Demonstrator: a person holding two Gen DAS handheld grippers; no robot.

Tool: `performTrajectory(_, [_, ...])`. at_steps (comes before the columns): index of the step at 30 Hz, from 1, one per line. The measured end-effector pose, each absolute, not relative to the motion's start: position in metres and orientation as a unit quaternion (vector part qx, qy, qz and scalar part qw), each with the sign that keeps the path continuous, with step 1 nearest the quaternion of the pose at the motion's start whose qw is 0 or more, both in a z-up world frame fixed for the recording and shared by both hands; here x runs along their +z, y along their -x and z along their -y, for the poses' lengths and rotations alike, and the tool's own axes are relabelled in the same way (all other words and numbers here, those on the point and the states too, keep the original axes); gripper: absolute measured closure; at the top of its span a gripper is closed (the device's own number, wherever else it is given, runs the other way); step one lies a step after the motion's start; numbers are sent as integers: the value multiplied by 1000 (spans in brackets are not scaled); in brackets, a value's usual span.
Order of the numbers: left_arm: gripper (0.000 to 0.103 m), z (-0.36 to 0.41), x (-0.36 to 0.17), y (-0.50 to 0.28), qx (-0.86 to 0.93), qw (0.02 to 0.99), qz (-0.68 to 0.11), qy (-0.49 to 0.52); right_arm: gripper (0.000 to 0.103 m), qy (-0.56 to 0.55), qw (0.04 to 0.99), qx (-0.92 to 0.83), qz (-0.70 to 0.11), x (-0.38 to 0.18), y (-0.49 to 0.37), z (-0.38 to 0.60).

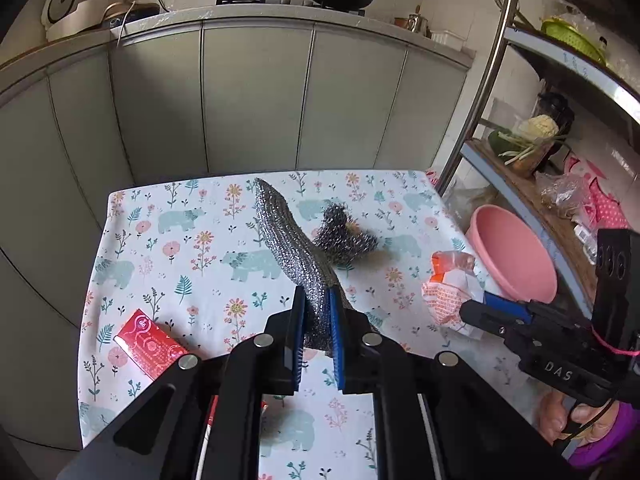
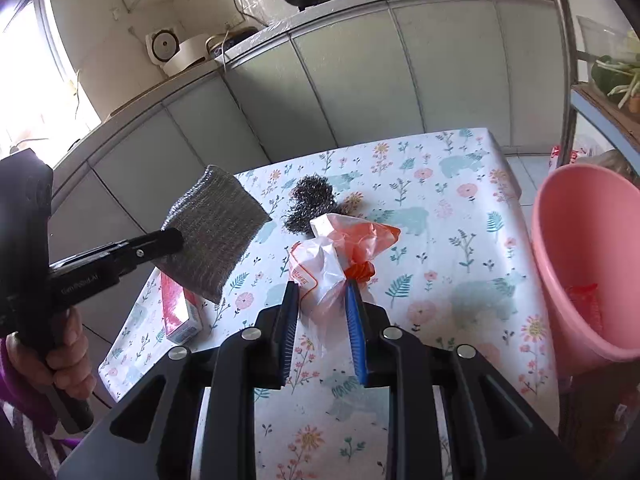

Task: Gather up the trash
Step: 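Carry the grey scrubber and white-orange bag over the pink bucket, then open both grippers to drop the scrubber and bag into the bucket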

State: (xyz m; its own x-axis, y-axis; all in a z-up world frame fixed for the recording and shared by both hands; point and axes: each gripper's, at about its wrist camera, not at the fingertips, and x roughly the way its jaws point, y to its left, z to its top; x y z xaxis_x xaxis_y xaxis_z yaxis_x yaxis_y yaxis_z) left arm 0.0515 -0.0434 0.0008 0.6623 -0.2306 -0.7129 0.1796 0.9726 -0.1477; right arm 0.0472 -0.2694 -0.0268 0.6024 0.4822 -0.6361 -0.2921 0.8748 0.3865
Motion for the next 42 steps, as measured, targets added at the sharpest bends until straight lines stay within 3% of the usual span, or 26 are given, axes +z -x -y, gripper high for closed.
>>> performTrajectory(8, [92,71,27,-52,-160,919,-360,23,79,-138,904,185,-360,-14,-39,300])
performTrajectory(18, [92,158,30,-74,-243,901,-359,-12,79,-173,921,58,-345,-16,-31,388])
performTrajectory(30, [92,281,-5,-103,-332,859,-384,-68,79,-180,913,-23,-366,-43,-39,443])
performTrajectory(42, [92,322,-37,-124,-344,840,-412,-76,78,-175,909,-46,-376,-56,-49,452])
